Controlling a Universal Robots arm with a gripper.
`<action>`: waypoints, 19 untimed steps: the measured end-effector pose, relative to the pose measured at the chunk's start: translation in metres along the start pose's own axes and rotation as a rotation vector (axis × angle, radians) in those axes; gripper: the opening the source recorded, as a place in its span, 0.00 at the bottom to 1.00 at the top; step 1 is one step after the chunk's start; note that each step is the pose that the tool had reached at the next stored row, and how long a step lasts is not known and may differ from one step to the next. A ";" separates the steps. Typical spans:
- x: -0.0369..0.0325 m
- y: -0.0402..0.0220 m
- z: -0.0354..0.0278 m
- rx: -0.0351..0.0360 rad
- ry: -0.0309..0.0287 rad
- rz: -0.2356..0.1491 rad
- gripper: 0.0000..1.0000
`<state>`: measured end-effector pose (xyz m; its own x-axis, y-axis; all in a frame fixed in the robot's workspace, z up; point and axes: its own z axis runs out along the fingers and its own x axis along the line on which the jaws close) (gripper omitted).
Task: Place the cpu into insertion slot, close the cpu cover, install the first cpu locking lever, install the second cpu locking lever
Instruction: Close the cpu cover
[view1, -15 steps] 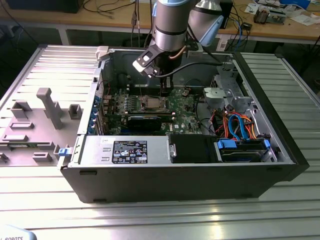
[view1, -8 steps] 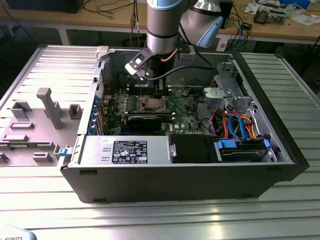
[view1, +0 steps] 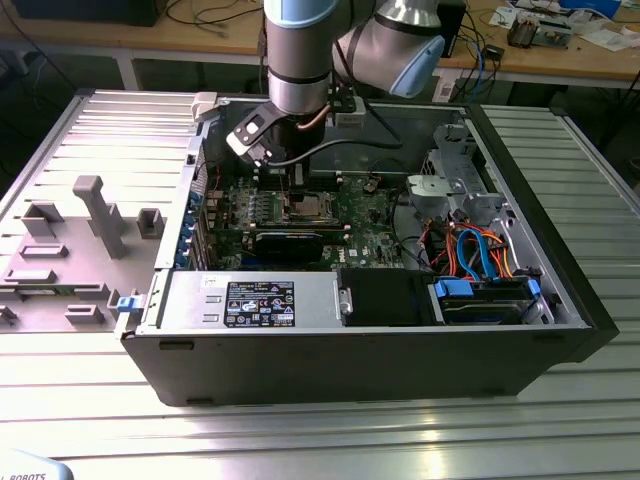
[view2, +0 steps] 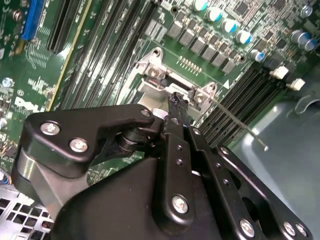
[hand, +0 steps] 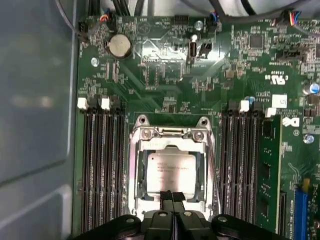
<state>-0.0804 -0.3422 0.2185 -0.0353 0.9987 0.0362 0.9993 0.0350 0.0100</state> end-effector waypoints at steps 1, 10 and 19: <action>-0.0001 -0.0015 0.0025 0.0005 0.0001 0.000 0.11; -0.0007 0.0158 0.0050 0.0056 0.0003 0.000 0.11; -0.0009 0.0222 0.0051 0.0056 0.0002 0.000 0.11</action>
<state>-0.0582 -0.3422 0.2136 -0.0351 0.9987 0.0364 0.9994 0.0350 0.0044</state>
